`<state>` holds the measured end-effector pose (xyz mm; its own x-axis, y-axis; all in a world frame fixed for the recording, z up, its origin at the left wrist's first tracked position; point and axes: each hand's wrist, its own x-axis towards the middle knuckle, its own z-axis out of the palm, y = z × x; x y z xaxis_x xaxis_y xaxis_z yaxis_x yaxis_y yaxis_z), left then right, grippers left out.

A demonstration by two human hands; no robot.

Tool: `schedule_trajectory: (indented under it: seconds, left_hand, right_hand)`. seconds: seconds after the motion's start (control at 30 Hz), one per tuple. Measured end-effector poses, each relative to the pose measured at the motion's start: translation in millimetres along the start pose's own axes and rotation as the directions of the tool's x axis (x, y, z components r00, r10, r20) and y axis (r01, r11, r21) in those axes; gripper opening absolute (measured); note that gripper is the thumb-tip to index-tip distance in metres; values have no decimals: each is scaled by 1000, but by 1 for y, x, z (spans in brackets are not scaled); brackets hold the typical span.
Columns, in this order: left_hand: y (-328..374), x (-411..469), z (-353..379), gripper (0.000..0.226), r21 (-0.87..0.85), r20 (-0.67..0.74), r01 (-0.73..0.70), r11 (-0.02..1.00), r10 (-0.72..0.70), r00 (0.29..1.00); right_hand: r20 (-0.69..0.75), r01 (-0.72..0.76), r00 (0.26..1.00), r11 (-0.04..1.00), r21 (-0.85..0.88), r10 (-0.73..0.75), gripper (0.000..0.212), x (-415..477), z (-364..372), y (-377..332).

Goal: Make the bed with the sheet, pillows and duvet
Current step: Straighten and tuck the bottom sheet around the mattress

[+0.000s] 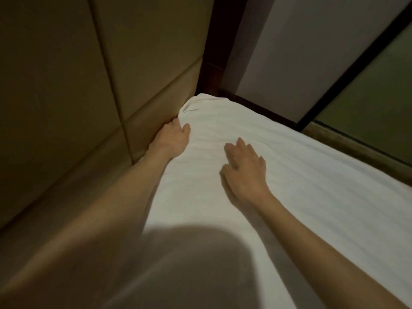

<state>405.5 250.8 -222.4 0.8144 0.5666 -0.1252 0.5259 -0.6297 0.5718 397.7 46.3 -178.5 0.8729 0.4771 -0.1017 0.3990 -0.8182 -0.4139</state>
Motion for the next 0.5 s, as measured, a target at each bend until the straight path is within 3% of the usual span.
schedule_trajectory:
  seconds: [0.07, 0.17, 0.3, 0.37, 0.5]
  left_hand:
    - [5, -10, -2, 46, 45, -67, -6, 999, 9, 998]
    - [10, -23, -1, 36, 249, -131, -86, 965, 122, 984]
    - [8, -44, -2, 42, 448, 4, -304, 841, 339, 941]
    - [0, -71, 1, 50, 418, 81, -395, 818, 399, 913]
    - [-15, -148, 1, 54, 377, 118, -389, 841, 373, 920]
  right_hand:
    - [109, -67, 990, 984, -168, 86, 53, -26, -5, 24]
    - [142, -64, 986, 986, -152, 85, 52, -27, 5, 38]
    - [95, -50, 993, 988, -148, 65, 50, -19, 16, 45]
    - [70, -57, 995, 988, -141, 67, 50, -20, 20, 48]
    - [60, -59, 996, 987, -146, 69, 50, -23, 17, 47]
